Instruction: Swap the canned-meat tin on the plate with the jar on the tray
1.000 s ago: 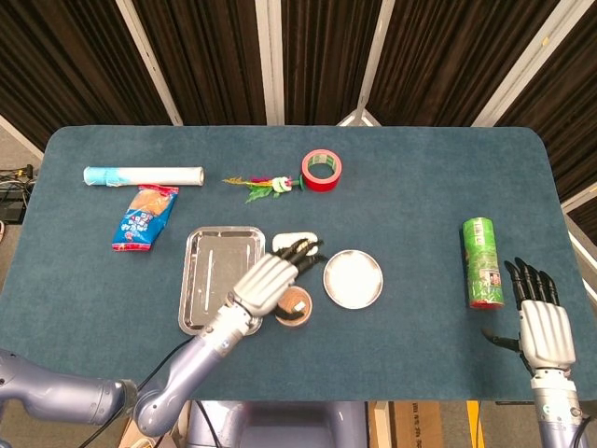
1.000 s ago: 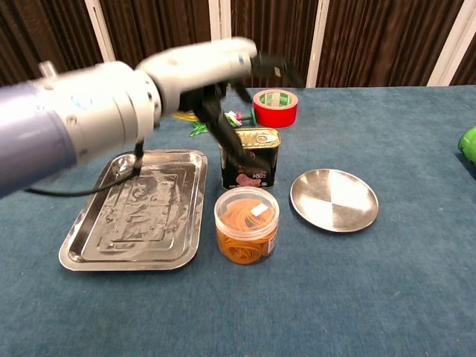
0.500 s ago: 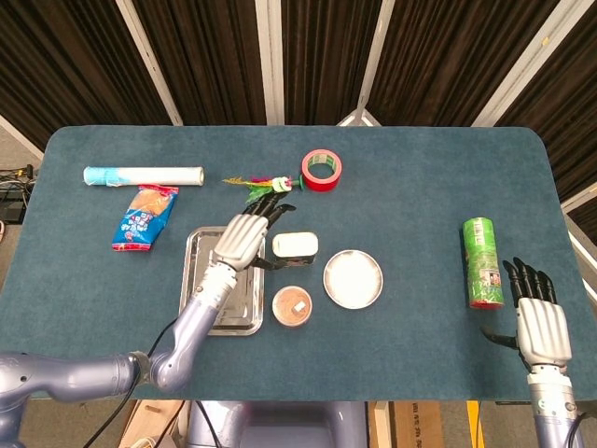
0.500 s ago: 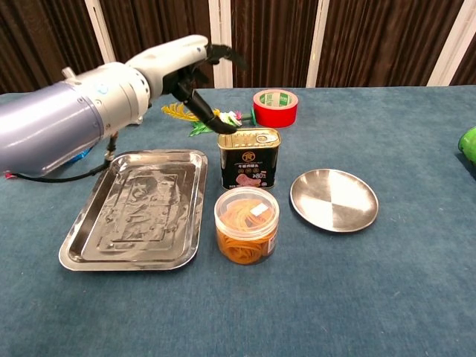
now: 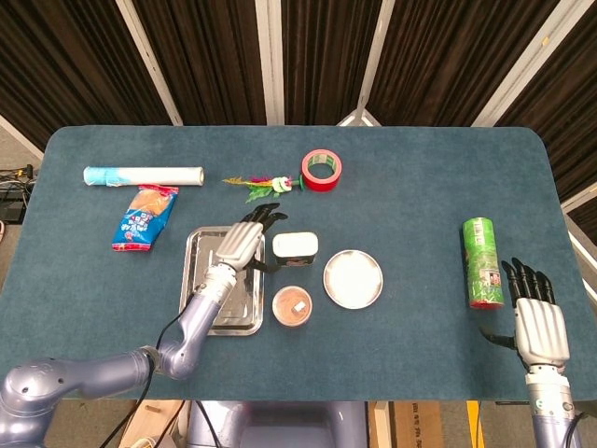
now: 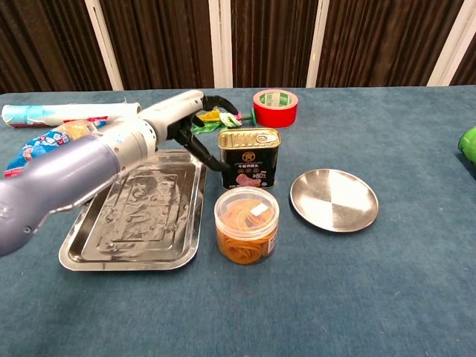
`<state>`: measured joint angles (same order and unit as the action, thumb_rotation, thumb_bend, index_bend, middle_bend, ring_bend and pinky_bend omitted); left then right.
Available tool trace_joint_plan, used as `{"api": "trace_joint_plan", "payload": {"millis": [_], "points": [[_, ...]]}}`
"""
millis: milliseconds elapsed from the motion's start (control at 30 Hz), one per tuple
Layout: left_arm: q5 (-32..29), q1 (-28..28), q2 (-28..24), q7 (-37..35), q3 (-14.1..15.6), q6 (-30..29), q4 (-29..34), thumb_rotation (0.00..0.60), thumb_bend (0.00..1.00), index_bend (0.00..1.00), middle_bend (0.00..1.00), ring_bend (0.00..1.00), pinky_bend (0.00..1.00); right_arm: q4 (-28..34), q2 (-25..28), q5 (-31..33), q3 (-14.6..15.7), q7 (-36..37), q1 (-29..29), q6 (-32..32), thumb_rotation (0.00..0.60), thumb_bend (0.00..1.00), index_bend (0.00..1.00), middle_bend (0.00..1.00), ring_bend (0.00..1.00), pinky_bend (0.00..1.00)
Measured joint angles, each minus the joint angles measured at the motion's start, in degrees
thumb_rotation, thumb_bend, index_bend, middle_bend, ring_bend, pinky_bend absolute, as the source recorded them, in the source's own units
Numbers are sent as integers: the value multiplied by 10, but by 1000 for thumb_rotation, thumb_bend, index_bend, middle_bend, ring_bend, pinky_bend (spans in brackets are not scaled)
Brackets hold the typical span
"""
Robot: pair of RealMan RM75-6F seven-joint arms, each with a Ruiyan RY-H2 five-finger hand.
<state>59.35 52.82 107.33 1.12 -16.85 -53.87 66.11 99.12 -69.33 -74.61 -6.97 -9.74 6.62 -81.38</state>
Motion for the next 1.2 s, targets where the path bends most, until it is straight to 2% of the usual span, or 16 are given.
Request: {"api": "trace_joint_plan", "payload": {"millis": [100, 167, 200, 267, 533, 667, 867, 1067, 1200], "points": [[12, 1, 16, -19, 3, 7, -28, 600, 0, 191, 41, 6, 131, 0, 0, -1, 0, 1, -1, -1, 600, 0, 0, 0, 0, 0], [20, 1, 25, -29, 5, 10, -44, 600, 24, 217, 115, 49, 146, 0, 0, -1, 0, 1, 0, 0, 600, 0, 0, 0, 0, 0], [24, 2, 31, -35, 6, 12, -54, 600, 61, 240, 171, 91, 160, 0, 0, -1, 0, 1, 0, 0, 600, 0, 0, 0, 0, 0], [30, 3, 40, -43, 7, 16, -69, 600, 134, 270, 211, 125, 174, 0, 0, -1, 0, 1, 0, 0, 600, 0, 0, 0, 0, 0], [67, 11, 81, -93, 7, 15, -141, 600, 371, 332, 250, 147, 195, 0, 0, -1, 0, 2, -1, 0, 600, 0, 0, 0, 0, 0], [86, 15, 95, -115, 6, 15, -165, 600, 496, 400, 334, 178, 212, -1, -1, -1, 0, 3, 0, 2, 600, 0, 0, 0, 0, 0], [103, 17, 105, -140, 5, 9, -192, 600, 602, 478, 424, 202, 227, 0, -2, -1, 1, 1, 1, 3, 600, 0, 0, 0, 0, 0], [118, 0, 98, -132, 7, -33, -147, 600, 624, 484, 448, 204, 229, 1, -2, 2, -1, -1, 0, 0, 600, 0, 0, 0, 0, 0], [135, -10, 79, -154, 5, -56, -109, 600, 622, 479, 448, 204, 229, 3, -3, 2, -1, -2, -1, -1, 600, 0, 0, 0, 0, 0]]}}
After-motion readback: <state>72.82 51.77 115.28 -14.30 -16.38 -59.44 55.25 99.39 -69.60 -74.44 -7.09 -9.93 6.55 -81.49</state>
